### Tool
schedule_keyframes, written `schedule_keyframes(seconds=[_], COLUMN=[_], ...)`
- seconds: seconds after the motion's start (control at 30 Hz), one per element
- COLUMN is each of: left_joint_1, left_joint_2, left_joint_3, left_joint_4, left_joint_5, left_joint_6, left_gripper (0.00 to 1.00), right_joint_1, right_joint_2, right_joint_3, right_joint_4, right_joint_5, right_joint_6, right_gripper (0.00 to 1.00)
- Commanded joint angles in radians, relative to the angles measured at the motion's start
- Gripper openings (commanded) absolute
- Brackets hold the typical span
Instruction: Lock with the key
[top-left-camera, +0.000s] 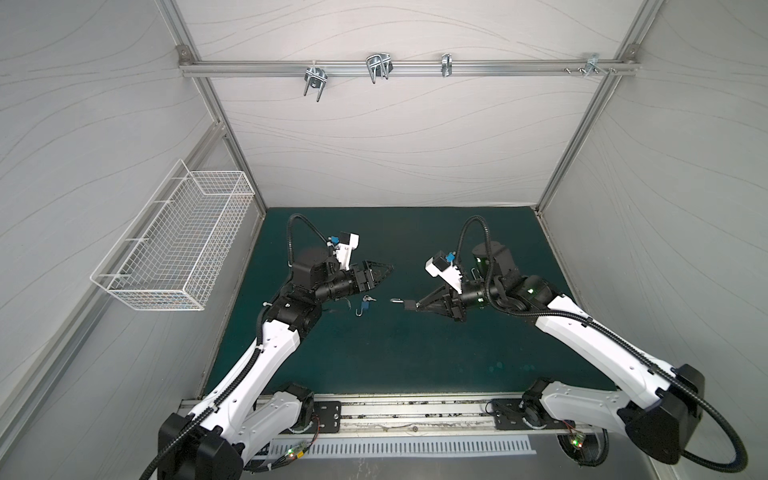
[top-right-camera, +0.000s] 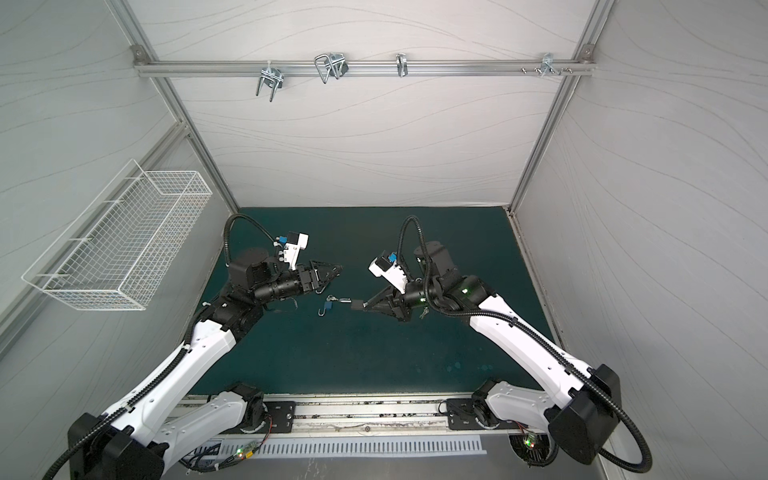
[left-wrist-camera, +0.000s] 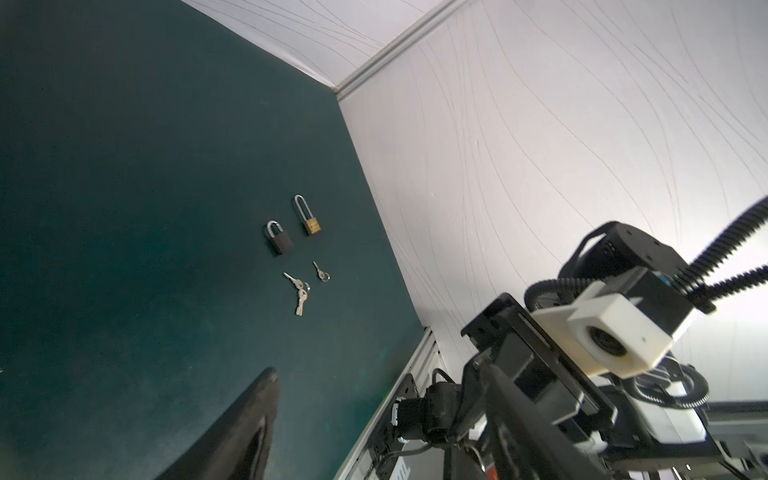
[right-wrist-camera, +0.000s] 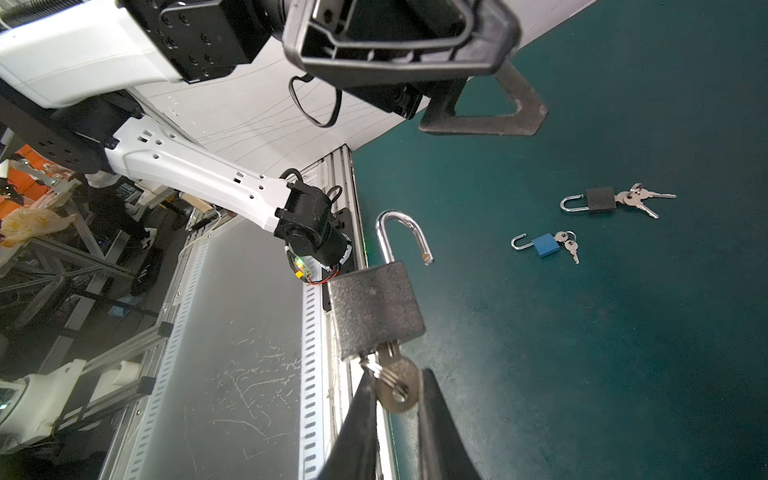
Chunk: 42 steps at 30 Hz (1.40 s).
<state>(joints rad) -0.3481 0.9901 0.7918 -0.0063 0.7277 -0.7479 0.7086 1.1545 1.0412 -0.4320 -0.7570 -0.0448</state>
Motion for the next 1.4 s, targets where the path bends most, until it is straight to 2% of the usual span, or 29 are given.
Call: schedule_keyframes(seconds=[0.0, 0.33, 0.73, 0.97, 1.37], left_joint_1=[-0.021, -0.049, -0.093, -0.123, -0.134], left_joint_2=[0.002, 0.035, 0.053, 0.079, 0.084], left_joint_3=[0.030, 0.022, 0.010, 0.007, 0.004], left_joint_4=[0.119, 0.205, 0.216, 0.227, 0.255], left_joint_5=[0.069, 0.081, 0.059, 0.051, 0.054], left_joint_6=[0.010, -0.037, -0.038, -0.041, -0.055], left_gripper=[0.77, 0.79, 0.79, 0.84, 0.64], right_joint_1=[-0.008, -0.041, -0.041, -0.042, -0.042], right_joint_2=[-0.021, -0.039, -0.040, -0.042, -0.041], right_joint_3=[0.023, -0.062, -0.107, -0.134, -0.155], right_joint_4=[0.051, 0.288, 0.381, 0.433, 0.475], right_joint_5=[-0.042, 0.010, 0.035, 0.059, 0.099], right_joint_6=[0.031, 0.282, 0.365, 0.419, 0.483], right_gripper=[0.00, 0.00, 0.00, 0.00, 0.00])
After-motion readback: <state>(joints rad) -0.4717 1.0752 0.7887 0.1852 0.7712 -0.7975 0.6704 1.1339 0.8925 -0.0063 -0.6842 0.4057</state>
